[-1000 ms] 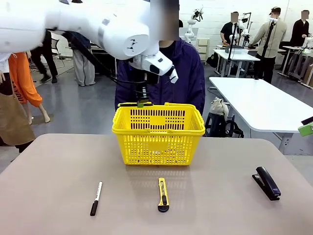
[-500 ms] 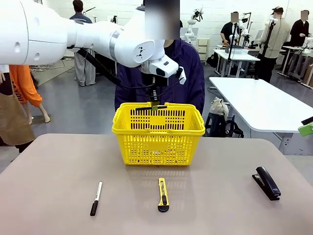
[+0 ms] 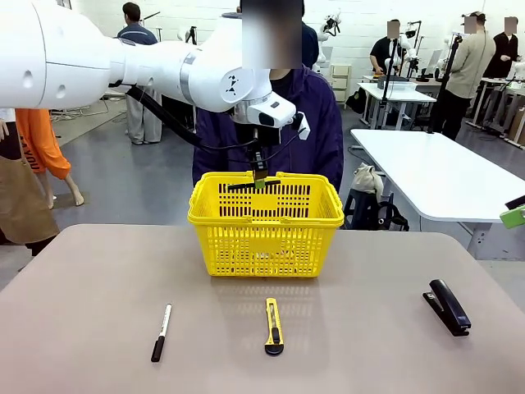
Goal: Place the items the person wants into the basket.
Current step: Pick up the item the person points to and place it in the Market Basket.
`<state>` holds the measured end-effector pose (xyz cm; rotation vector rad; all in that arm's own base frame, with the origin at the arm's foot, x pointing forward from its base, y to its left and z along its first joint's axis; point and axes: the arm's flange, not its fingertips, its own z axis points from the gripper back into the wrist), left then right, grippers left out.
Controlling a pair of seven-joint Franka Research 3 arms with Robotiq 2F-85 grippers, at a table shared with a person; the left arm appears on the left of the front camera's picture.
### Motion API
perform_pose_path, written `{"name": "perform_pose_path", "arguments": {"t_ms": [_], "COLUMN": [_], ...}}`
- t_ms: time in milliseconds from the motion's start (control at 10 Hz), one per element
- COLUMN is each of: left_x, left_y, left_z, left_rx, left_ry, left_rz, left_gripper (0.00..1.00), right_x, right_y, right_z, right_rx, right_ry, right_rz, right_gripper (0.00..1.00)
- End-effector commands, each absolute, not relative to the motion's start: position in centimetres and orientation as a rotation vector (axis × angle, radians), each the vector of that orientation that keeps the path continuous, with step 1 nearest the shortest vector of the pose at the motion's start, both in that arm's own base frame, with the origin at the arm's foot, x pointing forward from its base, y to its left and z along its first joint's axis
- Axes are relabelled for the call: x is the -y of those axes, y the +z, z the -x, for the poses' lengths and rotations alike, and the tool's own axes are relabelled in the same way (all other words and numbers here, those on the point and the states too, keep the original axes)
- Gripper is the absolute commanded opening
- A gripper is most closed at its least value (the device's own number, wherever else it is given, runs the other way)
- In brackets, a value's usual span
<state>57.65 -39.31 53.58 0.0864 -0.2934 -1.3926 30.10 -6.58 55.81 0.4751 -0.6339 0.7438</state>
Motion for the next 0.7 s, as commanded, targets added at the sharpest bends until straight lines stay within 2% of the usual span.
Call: {"name": "perform_pose_path", "arguments": {"t_ms": [0,200,600], "left_x": [39.4,39.4,39.2], "left_y": [53.8,53.8,50.9], "left_z": [-57.7,-57.7,-59.5], "left_rx": [0.307,0.307,0.216], "left_ry": [-1.399,-1.399,-1.428], "left_rz": [-0.115,-0.115,0.015], "left_gripper": [0.11,0.11,0.11], "right_x": [6.7,6.7,6.7], "right_y": [55.7,55.7,55.7], "right_z": [-30.2,-30.2,-30.2], "right_rx": [0.628,0.628,0.628], "right_ry": [0.742,0.742,0.742], "right_rz": [-0.482,-0.482,-0.482], "right_gripper": [1.00,1.00,1.00]}}
